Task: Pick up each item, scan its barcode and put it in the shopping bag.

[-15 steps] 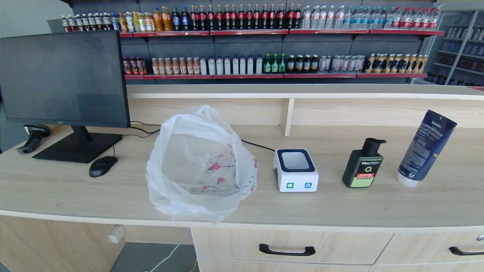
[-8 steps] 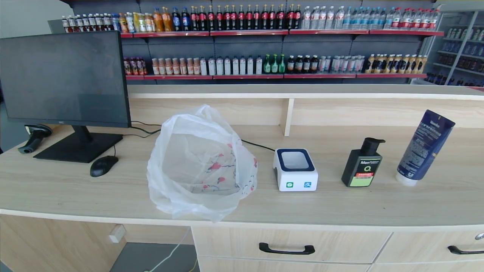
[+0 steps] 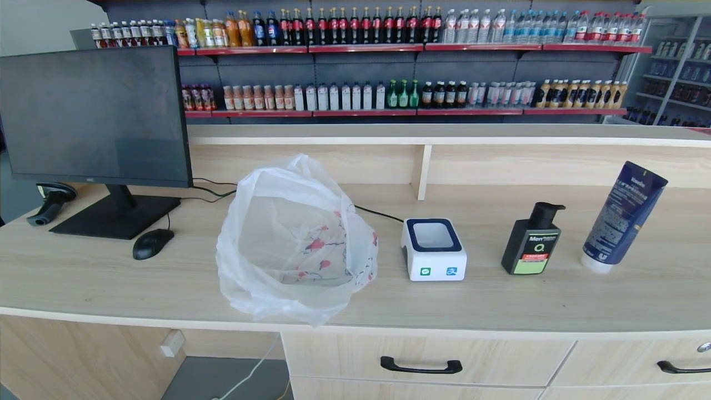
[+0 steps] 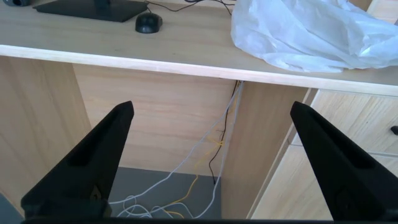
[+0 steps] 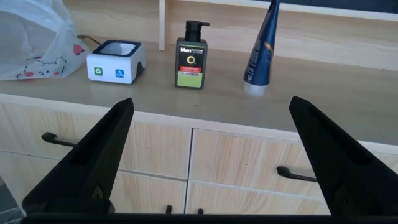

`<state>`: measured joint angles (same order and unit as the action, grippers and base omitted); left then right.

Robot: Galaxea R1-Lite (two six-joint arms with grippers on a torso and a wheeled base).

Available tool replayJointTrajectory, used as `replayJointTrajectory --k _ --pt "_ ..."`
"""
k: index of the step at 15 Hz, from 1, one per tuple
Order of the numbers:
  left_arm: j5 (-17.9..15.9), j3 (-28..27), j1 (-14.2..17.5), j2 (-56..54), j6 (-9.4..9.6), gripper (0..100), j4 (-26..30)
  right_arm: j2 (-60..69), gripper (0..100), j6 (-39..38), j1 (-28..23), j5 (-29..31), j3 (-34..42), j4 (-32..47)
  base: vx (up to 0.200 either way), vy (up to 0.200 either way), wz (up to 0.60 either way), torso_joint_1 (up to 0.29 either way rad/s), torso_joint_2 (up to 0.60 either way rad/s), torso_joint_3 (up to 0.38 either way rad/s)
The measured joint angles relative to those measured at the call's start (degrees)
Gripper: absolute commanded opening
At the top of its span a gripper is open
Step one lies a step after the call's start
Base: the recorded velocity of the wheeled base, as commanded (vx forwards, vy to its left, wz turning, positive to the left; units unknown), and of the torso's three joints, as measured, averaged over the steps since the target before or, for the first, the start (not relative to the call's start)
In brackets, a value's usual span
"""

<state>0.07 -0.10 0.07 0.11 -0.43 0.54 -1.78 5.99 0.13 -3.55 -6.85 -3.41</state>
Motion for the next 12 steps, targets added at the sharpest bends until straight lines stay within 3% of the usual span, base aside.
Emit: replayJointTrajectory --k 4,8,12 --pt "0.00 0.00 0.00 -0.01 0.00 100 0.00 -7.50 100 1.04 0.68 -0.48 -6.05 -1.67 0.000 0.000 0.00 0.000 0.00 0.000" --pt "0.00 0.00 0.00 -0.01 -0.01 100 0.00 -20.24 100 0.83 5.38 -0.57 -8.61 -11.01 0.000 0.000 0.00 0.000 0.00 0.000" --pt "0.00 0.00 0.00 0.00 0.00 100 0.00 -32.76 100 -5.25 11.41 -0.52 -12.63 -14.62 0.000 0.000 0.00 0.000 0.00 0.000"
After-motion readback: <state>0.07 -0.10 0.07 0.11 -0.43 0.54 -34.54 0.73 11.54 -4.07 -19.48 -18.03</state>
